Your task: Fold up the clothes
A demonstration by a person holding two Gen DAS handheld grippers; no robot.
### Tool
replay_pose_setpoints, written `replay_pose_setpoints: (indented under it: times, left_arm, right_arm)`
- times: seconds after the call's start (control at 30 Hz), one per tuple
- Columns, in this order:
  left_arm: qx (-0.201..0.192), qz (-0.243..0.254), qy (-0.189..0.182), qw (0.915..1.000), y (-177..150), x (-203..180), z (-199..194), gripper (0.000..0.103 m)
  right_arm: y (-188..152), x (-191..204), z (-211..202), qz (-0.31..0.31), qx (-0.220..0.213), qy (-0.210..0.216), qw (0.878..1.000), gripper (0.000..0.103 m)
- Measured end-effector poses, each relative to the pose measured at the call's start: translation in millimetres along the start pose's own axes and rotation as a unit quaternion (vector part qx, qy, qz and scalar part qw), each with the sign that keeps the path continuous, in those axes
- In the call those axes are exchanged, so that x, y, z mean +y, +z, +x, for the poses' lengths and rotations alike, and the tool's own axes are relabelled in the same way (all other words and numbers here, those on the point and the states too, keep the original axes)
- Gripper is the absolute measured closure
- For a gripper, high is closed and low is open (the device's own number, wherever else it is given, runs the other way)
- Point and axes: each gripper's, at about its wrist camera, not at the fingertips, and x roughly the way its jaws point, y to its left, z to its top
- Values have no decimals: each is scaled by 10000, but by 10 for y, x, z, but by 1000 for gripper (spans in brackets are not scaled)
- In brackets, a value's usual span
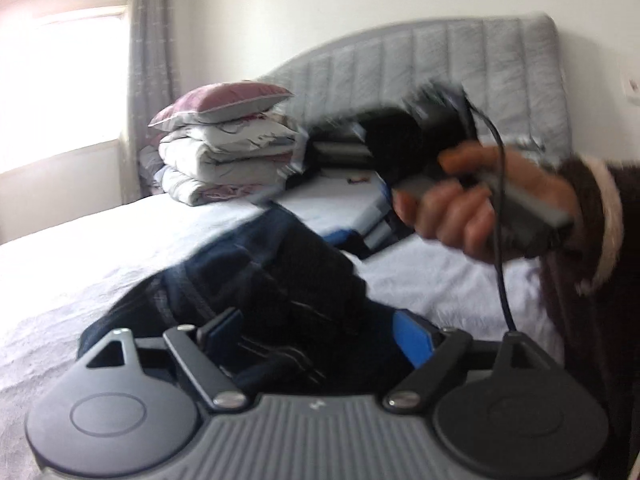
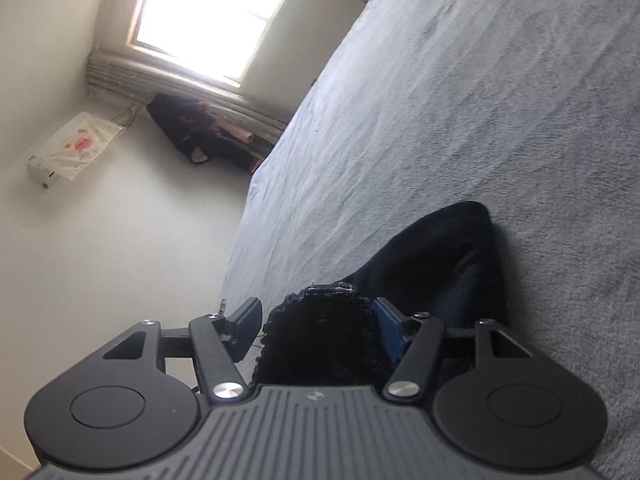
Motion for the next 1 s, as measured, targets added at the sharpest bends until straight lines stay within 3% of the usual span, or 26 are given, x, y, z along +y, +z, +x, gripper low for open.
replay_pose_setpoints:
  times: [0.17,0.27,0.47,0.63,0.83,0.9,1.0]
  left_arm:
    - [-69,-772,269,9966,32,314,-3,16]
    - [30,-1175,415,9922,35,533,75,15]
    - [187,-1561,615,9856,1,727,99,14]
    - [317,-1877,780,9786,-28,887,119,14]
    - [507,-2034,1007,9726,-51,973,176,14]
    - [644,-2081,1215,9684,-28,984,204,14]
    - [909,-2205,1545,9588,5,1020,255,14]
  right_arm:
    - [-10,-166,-1,428,48,-53,9991,38]
    - [-56,-158,-22,370,88,-65,9993,38]
    - [-128,-101,-112,220,331,58,9992,33]
    - [-224,74,-61,-485,458,-204,9976,26]
    - [-427,247,117,-1464,708,-711,9841,23]
    - [-511,257,212,-1716,772,-854,9784,27]
    - [-561,298,269,-2071,696,-1069,9700,43]
